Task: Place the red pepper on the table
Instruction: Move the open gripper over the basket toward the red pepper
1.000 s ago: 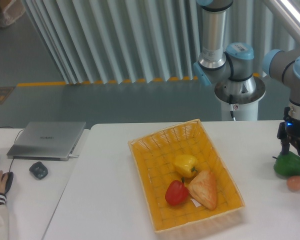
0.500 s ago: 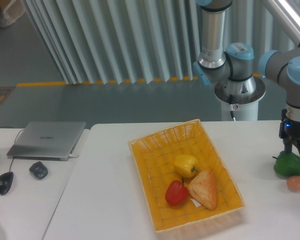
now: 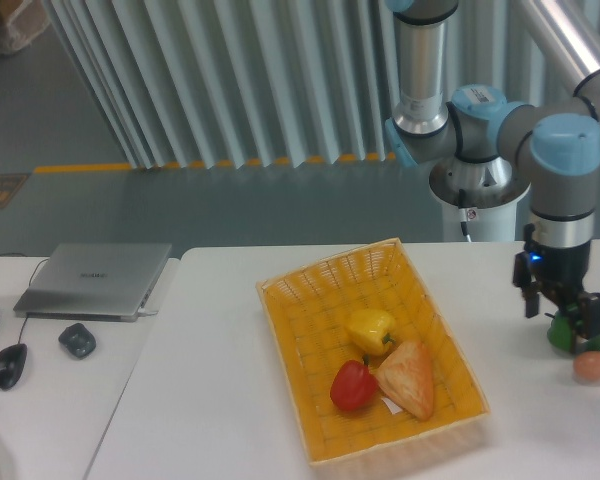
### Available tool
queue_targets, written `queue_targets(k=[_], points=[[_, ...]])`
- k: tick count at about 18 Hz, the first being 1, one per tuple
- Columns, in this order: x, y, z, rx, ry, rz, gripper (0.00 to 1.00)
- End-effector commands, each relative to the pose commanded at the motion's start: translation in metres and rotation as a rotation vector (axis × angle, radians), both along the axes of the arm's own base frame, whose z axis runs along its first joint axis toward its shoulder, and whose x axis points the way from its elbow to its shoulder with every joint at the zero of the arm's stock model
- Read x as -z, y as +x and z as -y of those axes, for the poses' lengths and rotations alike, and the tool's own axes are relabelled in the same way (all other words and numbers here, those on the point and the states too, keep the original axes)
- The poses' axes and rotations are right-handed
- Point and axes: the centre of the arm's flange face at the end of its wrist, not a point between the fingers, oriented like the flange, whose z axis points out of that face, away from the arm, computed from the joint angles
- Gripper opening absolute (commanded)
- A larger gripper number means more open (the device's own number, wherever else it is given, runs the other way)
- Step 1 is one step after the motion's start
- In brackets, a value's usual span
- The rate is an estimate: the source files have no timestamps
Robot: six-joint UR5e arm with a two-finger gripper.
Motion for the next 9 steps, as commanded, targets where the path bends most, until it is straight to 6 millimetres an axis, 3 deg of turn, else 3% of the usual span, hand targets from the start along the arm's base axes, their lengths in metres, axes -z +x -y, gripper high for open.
queue_targets(k=[4, 9], points=[[-0.007, 0.038, -0.03, -0.134, 0.079, 0.105, 1.0], [0.004, 0.058, -0.047, -0.257, 0.056, 0.135, 1.0]])
